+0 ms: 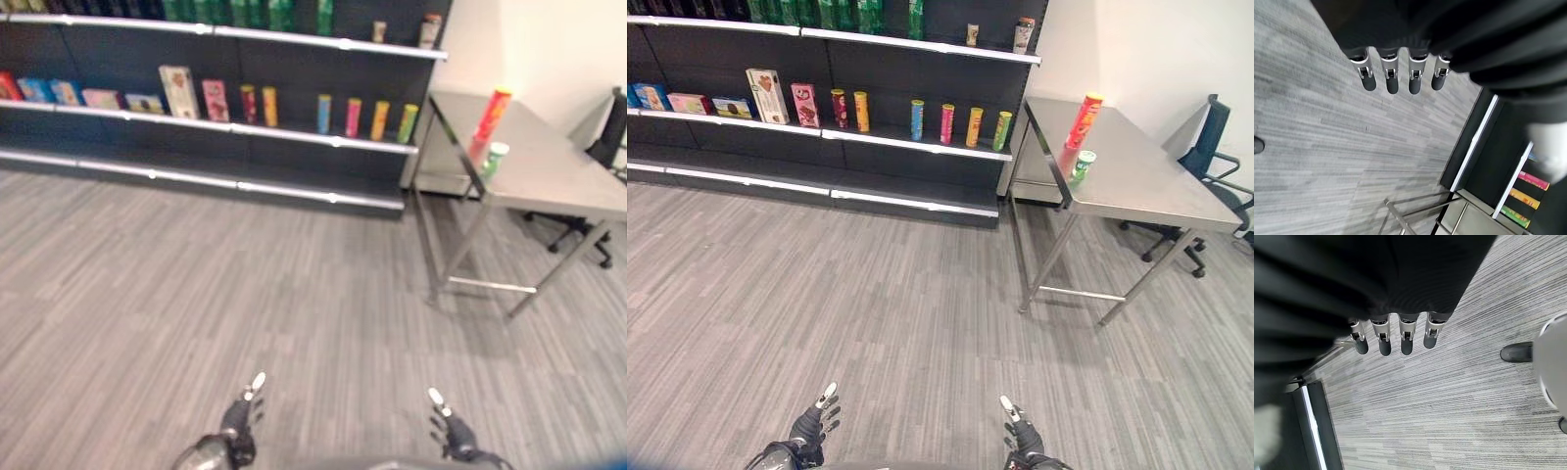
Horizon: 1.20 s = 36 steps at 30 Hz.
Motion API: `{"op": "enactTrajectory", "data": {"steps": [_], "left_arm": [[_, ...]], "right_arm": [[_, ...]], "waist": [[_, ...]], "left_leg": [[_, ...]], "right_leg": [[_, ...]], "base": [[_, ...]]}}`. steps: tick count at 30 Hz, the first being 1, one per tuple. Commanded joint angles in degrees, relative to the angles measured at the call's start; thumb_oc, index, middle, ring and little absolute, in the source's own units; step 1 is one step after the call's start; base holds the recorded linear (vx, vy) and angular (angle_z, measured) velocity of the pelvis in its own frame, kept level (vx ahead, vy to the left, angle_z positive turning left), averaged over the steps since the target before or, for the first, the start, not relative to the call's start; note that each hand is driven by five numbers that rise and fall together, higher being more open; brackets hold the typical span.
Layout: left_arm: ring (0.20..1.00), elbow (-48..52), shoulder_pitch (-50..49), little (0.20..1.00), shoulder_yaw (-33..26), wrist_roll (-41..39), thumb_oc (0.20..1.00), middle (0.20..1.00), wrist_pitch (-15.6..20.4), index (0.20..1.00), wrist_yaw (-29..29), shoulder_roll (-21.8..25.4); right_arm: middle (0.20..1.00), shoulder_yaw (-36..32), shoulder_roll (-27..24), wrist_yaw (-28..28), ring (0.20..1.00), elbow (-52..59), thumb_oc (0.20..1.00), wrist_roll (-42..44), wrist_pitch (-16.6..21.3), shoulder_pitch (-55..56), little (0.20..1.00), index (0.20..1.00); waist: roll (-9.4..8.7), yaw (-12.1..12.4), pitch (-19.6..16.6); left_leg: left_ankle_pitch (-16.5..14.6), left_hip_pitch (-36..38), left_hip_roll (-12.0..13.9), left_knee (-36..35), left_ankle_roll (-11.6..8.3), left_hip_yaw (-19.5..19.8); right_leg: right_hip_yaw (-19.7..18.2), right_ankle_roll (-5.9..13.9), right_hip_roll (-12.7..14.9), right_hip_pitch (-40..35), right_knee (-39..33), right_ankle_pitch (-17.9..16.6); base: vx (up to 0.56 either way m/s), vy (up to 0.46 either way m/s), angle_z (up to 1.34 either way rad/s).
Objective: Put the goods on the table back onto the shelves and tidy them up.
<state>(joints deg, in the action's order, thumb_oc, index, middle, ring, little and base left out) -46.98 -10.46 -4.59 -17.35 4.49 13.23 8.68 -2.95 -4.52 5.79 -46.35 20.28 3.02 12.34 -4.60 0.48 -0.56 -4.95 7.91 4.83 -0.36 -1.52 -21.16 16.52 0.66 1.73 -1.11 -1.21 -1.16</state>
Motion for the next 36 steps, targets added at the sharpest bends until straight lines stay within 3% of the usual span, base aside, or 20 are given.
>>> {"op": "enactTrajectory", "data": {"steps": [1,6,14,18,28,29,30,31,33,35,36], "left_arm": [[1.0,2.55,1.66,1.0,-1.11,-1.47,1.0,1.0,2.46,1.0,1.64,-0.29],[1.0,4.05,1.99,1.0,-1.51,-1.5,1.0,1.0,2.96,1.0,-1.21,-0.46],[1.0,3.59,1.84,1.0,0.97,0.8,1.0,1.0,2.6,1.0,0.54,0.23],[1.0,4.03,3.06,1.0,1.68,1.77,1.0,1.0,2.46,1.0,-0.04,0.84],[1.0,3.86,2.85,1.0,1.42,1.22,1.0,1.0,2.75,1.0,-1.45,-0.43],[1.0,4.0,2.75,1.0,1.48,0.62,1.0,1.0,2.64,1.0,-1.15,-0.81],[1.0,3.13,3.04,1.0,1.37,0.39,1.0,1.0,2.72,1.0,-0.88,-1.06],[1.0,3.11,3.06,1.0,1.36,0.39,1.0,1.0,2.73,1.0,-0.88,-1.06],[1.0,2.52,2.75,1.0,1.16,0.28,1.0,1.0,2.89,1.0,-0.27,-1.16],[1.0,1.89,2.96,1.0,1.12,0.4,1.0,1.0,2.87,1.0,-0.23,-1.11],[1.0,1.08,3.1,1.0,0.75,0.25,1.0,1.0,2.67,1.0,-0.32,-1.27]], "right_arm": [[1.0,-0.56,-0.79,0.24,1.0,1.89,1.0,-0.57,1.46,0.24,1.0,1.0],[1.0,-0.52,-1.59,-0.55,1.0,2.49,1.0,-1.35,1.66,1.58,1.0,1.0],[1.0,-1.1,-4.09,0.27,1.0,2.08,1.0,-2.9,1.7,2.56,1.0,1.0],[1.0,0.12,-5.38,1.86,1.0,-4.54,1.0,-4.69,1.26,2.04,1.0,1.0],[1.0,2.08,-3.97,3.2,1.0,-6.57,1.0,-4.66,1.5,1.75,1.0,1.0],[1.0,2.22,-3.92,3.27,1.0,-4.71,1.0,-4.04,1.73,1.12,1.0,1.0],[1.0,2.0,-3.86,3.39,1.0,-1.72,1.0,-2.91,1.86,0.86,1.0,1.0],[1.0,2.01,-3.86,3.38,1.0,-1.67,1.0,-2.91,1.83,0.87,1.0,1.0],[1.0,1.99,-4.02,3.34,1.0,2.06,1.0,-1.94,2.27,0.98,1.0,1.0],[1.0,1.72,-4.07,2.8,1.0,3.65,1.0,-1.41,2.67,0.49,1.0,1.0],[1.0,1.38,-3.83,2.47,1.0,4.93,1.0,-0.87,2.93,0.17,1.0,1.0]], "waist": [[1.01,-0.49,0.57],[1.64,-1.1,1.16],[2.21,-1.96,1.07],[2.5,-2.16,0.97],[2.97,-1.99,1.64],[2.2,-1.77,3.11],[1.46,-1.89,4.68],[1.56,-2.05,4.55],[1.13,-1.47,6.66],[0.65,-1.1,8.1],[0.84,-1.27,8.42]], "left_leg": [[5.14,0.47,1.99,-4.64,-4.3,-1.44],[5.52,-0.51,2.18,-4.64,-4.49,-1.13],[5.51,0.64,2.55,-4.64,-4.79,-2.16],[5.37,0.88,2.43,-4.64,-4.71,-2.07],[6.01,1.46,2.72,-4.64,-5.11,-2.22],[4.78,-1.68,2.8,1.19,-5.67,-1.66],[4.57,-7.15,4.29,11.58,-7.15,-0.47],[4.3,-7.64,4.51,12.18,-7.18,-0.24],[6.6,-14.33,6.12,24.13,-8.47,4.43],[9.98,-19.61,5.03,29.51,-9.16,8.57],[10.92,-22.28,5.5,28.15,-9.02,9.53]], "right_leg": [[3.22,5.76,4.63,-4.63,-3.79,-1.07],[2.77,5.63,4.42,-3.89,-3.79,-1.04],[2.32,5.09,3.47,-4.8,-3.79,-0.41],[2.17,4.93,3.43,-5.16,-3.79,-0.3],[1.32,3.96,2.33,-5.08,-3.79,0.48],[1.04,3.47,2.79,-5.02,-3.79,0.4],[1.24,2.71,3.3,-4.76,-3.79,0.33],[1.41,2.65,3.17,-4.62,-3.79,0.34],[1.25,1.45,2.69,-4.85,-3.79,0.76],[1.55,0.9,2.56,-5.02,-3.79,1.32],[2.27,0.73,1.98,-5.1,-3.79,2.1]], "base": [[0.0,0.0,0.0],[0.0,0.0,0.0],[0.0,-0.005,0.0],[0.01,-0.005,-0.04],[0.02,-0.037,0.0],[-0.06,-0.187,0.01],[-0.06,-0.19,0.02],[-0.05,-0.161,0.14],[-0.02,-0.135,0.15],[0.01,-0.112,0.09],[0.08,-0.069,0.12]]}}
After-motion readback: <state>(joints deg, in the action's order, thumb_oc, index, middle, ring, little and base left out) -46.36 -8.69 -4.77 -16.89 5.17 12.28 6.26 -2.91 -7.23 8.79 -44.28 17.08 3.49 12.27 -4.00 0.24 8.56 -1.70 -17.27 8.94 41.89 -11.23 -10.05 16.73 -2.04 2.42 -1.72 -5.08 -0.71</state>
